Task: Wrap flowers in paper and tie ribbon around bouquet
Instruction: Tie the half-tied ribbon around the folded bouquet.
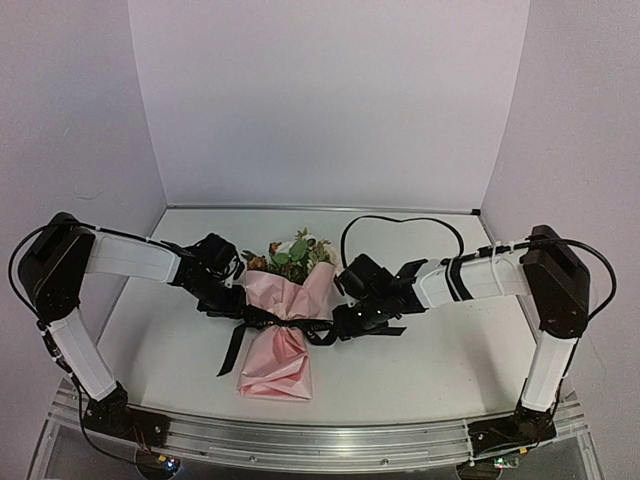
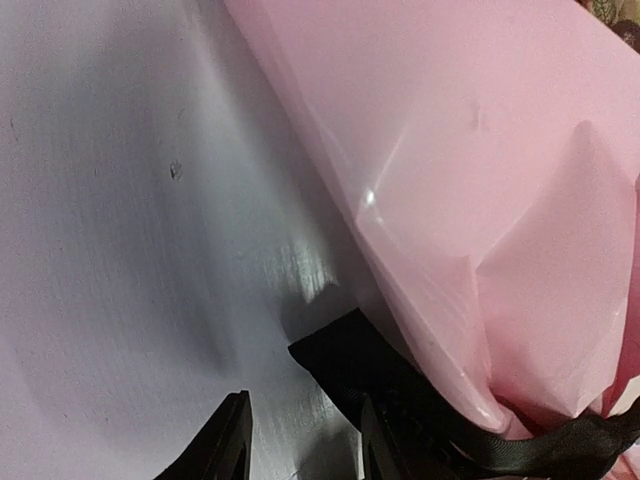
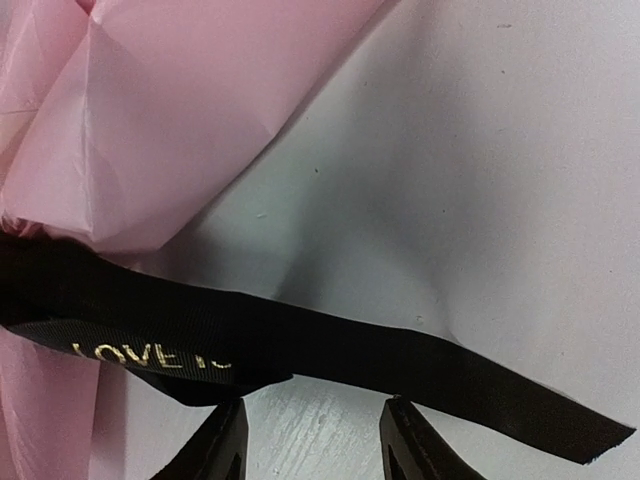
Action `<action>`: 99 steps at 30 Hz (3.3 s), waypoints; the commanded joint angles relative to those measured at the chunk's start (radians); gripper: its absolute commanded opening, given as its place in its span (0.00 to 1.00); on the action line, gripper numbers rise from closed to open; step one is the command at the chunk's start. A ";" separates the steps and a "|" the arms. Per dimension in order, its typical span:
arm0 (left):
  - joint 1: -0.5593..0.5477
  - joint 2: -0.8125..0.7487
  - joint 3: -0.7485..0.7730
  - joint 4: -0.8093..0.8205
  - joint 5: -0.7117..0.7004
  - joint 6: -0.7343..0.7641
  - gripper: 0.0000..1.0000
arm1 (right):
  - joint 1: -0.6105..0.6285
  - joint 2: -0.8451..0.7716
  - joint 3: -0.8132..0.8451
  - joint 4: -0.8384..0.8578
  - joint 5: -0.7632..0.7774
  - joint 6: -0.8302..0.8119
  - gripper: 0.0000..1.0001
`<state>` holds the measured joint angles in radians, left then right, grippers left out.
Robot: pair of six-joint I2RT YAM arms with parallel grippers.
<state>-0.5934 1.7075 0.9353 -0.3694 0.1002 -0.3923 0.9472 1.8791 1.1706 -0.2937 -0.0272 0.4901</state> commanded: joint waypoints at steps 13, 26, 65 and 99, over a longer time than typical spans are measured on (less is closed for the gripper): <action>-0.010 -0.152 -0.159 0.142 0.021 0.003 0.41 | 0.019 0.063 -0.027 0.155 0.027 0.075 0.46; -0.101 -0.056 -0.169 0.320 -0.186 0.064 0.47 | 0.054 0.108 -0.053 0.248 0.086 0.037 0.43; -0.099 -0.176 -0.281 0.464 -0.145 0.107 0.20 | 0.043 -0.035 -0.074 0.095 0.216 -0.018 0.00; -0.146 0.013 -0.212 0.647 -0.092 0.508 0.40 | -0.047 -0.084 -0.101 0.040 0.067 -0.030 0.00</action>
<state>-0.7349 1.6995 0.6812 0.2027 0.0381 0.0744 0.9035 1.8418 1.0767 -0.2561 0.0398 0.4694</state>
